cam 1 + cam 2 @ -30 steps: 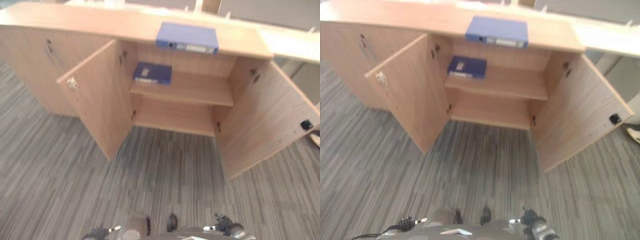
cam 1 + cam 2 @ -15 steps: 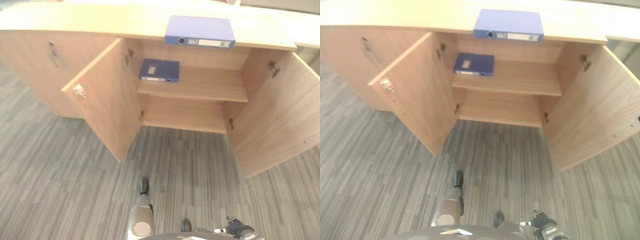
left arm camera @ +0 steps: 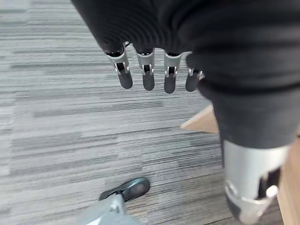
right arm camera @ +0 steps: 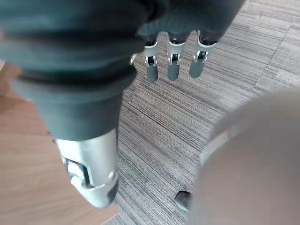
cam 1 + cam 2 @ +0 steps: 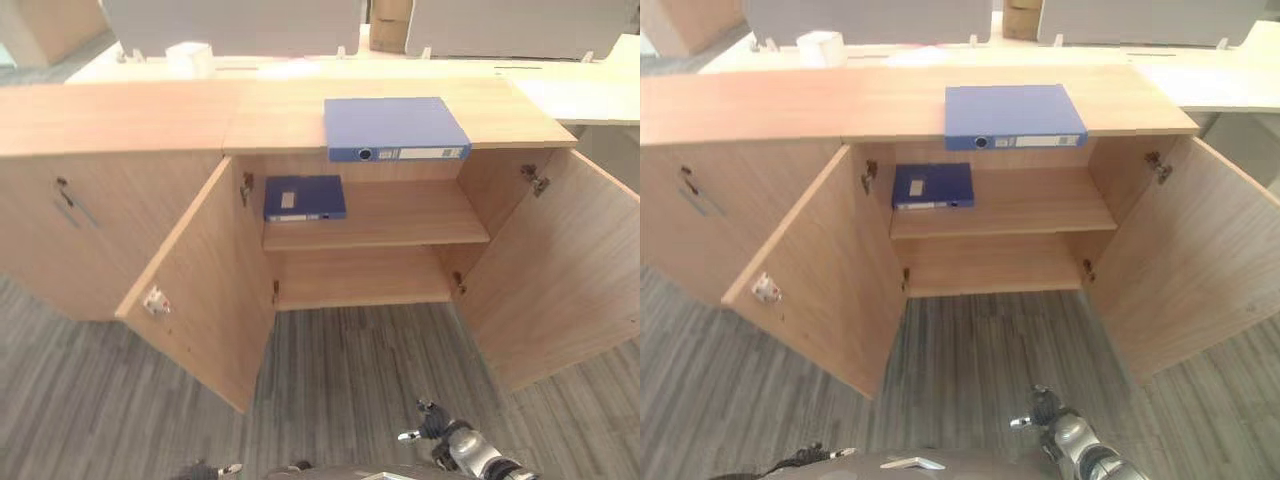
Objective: Put the empty folder in the office cabinet
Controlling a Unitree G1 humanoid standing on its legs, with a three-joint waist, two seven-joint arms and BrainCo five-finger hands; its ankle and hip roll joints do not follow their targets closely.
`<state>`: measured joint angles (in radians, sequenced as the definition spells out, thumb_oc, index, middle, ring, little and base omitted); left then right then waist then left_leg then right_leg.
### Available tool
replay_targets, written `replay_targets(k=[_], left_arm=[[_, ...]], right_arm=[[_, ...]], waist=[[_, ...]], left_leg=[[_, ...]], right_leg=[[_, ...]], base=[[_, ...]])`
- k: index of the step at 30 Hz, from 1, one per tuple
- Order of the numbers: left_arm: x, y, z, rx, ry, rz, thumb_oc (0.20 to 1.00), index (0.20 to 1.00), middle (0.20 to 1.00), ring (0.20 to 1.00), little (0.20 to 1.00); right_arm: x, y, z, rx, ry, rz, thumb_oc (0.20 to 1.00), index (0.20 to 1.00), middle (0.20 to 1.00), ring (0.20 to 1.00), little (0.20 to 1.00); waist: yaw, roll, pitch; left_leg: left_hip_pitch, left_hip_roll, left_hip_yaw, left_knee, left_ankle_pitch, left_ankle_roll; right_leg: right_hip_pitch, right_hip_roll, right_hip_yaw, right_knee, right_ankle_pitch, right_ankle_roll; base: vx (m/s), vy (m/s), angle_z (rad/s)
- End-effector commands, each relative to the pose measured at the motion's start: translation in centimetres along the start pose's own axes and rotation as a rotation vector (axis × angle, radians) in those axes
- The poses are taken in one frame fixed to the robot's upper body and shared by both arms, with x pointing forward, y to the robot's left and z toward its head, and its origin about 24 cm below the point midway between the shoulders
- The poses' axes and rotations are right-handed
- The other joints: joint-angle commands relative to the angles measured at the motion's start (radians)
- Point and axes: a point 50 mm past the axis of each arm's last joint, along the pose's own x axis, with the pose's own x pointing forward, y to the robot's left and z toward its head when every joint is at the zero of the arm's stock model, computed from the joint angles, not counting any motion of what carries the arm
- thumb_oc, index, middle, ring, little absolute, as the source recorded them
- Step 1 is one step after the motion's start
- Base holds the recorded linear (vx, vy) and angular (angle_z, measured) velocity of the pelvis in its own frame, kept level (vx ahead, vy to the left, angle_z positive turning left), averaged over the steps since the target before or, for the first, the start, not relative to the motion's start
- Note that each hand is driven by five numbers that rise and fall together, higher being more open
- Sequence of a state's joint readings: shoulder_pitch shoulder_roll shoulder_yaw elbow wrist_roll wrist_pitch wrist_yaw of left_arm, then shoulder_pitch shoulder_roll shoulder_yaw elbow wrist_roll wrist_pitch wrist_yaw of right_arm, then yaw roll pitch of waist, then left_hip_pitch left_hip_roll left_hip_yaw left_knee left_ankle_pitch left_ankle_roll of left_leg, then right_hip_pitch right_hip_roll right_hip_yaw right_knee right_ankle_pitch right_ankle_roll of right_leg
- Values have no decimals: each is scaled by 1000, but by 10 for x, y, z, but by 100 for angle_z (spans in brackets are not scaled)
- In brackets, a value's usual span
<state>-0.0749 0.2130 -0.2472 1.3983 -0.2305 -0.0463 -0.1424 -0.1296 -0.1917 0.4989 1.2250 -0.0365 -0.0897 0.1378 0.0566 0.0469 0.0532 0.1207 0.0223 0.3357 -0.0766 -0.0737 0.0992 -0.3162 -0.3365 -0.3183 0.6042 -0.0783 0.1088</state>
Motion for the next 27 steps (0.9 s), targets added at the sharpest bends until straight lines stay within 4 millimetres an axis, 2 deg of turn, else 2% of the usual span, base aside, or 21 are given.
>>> replay_targets(k=[1, 2, 3, 4, 5, 8, 10, 12, 13, 14, 17, 19, 21, 24, 27], left_arm=[[-5, 16, -14, -24, 24, 48, 1000, 1000, 1000, 1000, 1000], [-5, 16, -15, -24, 25, 48, 1000, 1000, 1000, 1000, 1000], [-5, 17, -13, -21, 15, 52, 1000, 1000, 1000, 1000, 1000], [-5, 17, -13, -21, 15, 52, 1000, 1000, 1000, 1000, 1000], [-6, 19, -18, -20, 23, 60, 1000, 1000, 1000, 1000, 1000], [-7, 20, -24, -12, 34, 63, 1000, 1000, 1000, 1000, 1000], [-7, 18, -25, -7, 29, 62, 1000, 1000, 1000, 1000, 1000], [-6, 17, -18, 4, 10, 59, 1000, 1000, 1000, 1000, 1000], [-5, 16, -17, -6, 12, 59, 1000, 1000, 1000, 1000, 1000], [-4, 14, -15, -11, 5, 56, 1000, 1000, 1000, 1000, 1000], [-1, 4, -4, 24, -21, 25, 1000, 1000, 1000, 1000, 1000], [0, 0, 0, 39, -34, 13, 1000, 1000, 1000, 1000, 1000], [0, -2, 1, 43, -35, 7, 1000, 1000, 1000, 1000, 1000], [0, -5, 0, 68, -29, -3, 1000, 1000, 1000, 1000, 1000], [0, -5, -3, 80, -20, -3, 1000, 1000, 1000, 1000, 1000]], right_arm=[[-10, -6, -41, 30, 136, -54, 1000, 1000, 1000, 1000, 1000], [-10, -6, -41, 30, 137, -53, 1000, 1000, 1000, 1000, 1000], [-12, -4, -47, 70, 154, -53, 1000, 1000, 1000, 1000, 1000], [-12, -3, -47, 70, 155, -53, 1000, 1000, 1000, 1000, 1000], [-13, -4, -49, 105, 150, -62, 1000, 1000, 1000, 1000, 1000], [-13, -4, -49, 144, 138, -70, 1000, 1000, 1000, 1000, 1000], [-13, -2, -50, 160, 132, -69, 1000, 1000, 1000, 1000, 1000], [-14, -2, -53, 165, 144, -68, 1000, 1000, 1000, 1000, 1000], [-15, -3, -55, 158, 153, -62, 1000, 1000, 1000, 1000, 1000], [-15, -4, -55, 135, 152, -62, 1000, 1000, 1000, 1000, 1000], [-17, -14, -55, 120, 148, -91, 1000, 1000, 1000, 1000, 1000], [-19, -19, -58, 128, 152, -113, 1000, 1000, 1000, 1000, 1000], [-20, -22, -60, 133, 157, -123, 1000, 1000, 1000, 1000, 1000], [-23, -25, -64, 134, 164, -134, 1000, 1000, 1000, 1000, 1000], [-23, -25, -65, 132, 168, -135, 1000, 1000, 1000, 1000, 1000]], waist=[[-30, -74, 28], [-31, -73, 31], [-47, -83, 27], [-46, -81, 30], [-56, -88, 26], [-62, -97, 27], [-76, -106, 21], [-79, -107, 11], [-85, -98, 2], [-87, -86, 3], [-90, -59, 11], [-95, -55, 14], [-97, -53, 13], [-86, -62, 12], [-89, -57, 10]], left_leg=[[-134, 91, -77, 23, 123, -151], [-129, 92, -78, 21, 122, -152], [-99, 107, -81, 14, 107, -174], [-95, 108, -81, 13, 106, -174], [-60, 133, -88, 8, 90, -202], [-22, 150, -91, 3, 75, -219], [10, 170, -107, -1, 65, -240], [26, 181, -124, 0, 57, -253], [28, 214, -146, 10, 74, -263], [15, 239, -162, 29, 91, -267], [-47, 286, -186, 77, 183, -276], [-65, 298, -146, 85, 208, -271], [-71, 293, -135, 96, 199, -266], [-103, 168, -243, 113, 99, -228], [-99, 141, -234, 99, 83, -219]], right_leg=[[256, 30, 81, -507, 172, 58], [267, 32, 77, -516, 174, 58], [233, 2, 93, -604, 229, 86], [240, 4, 92, -610, 231, 86], [203, -28, 95, -654, 280, 114], [190, -33, 120, -670, 310, 131], [182, -17, 183, -665, 320, 138], [196, 10, 225, -667, 290, 134], [196, 57, 248, -636, 259, 113], [192, 84, 255, -614, 234, 94], [215, 129, 211, -582, 174, 51], [234, 140, 171, -582, 153, 35], [245, 145, 161, -585, 143, 28], [270, 156, 155, -610, 143, 15], [281, 165, 149, -618, 141, 13]], base=[[244, -140, 25], [320, -184, 60], [209, -118, 86], [407, -287, 90], [210, -170, 59], [240, -229, 48], [308, -321, 25], [288, -347, 0], [228, -403, -31], [174, -418, -9], [34, -240, 8], [29, -211, 56], [33, -122, 67], [47, -120, 12], [11, -3, -22]])
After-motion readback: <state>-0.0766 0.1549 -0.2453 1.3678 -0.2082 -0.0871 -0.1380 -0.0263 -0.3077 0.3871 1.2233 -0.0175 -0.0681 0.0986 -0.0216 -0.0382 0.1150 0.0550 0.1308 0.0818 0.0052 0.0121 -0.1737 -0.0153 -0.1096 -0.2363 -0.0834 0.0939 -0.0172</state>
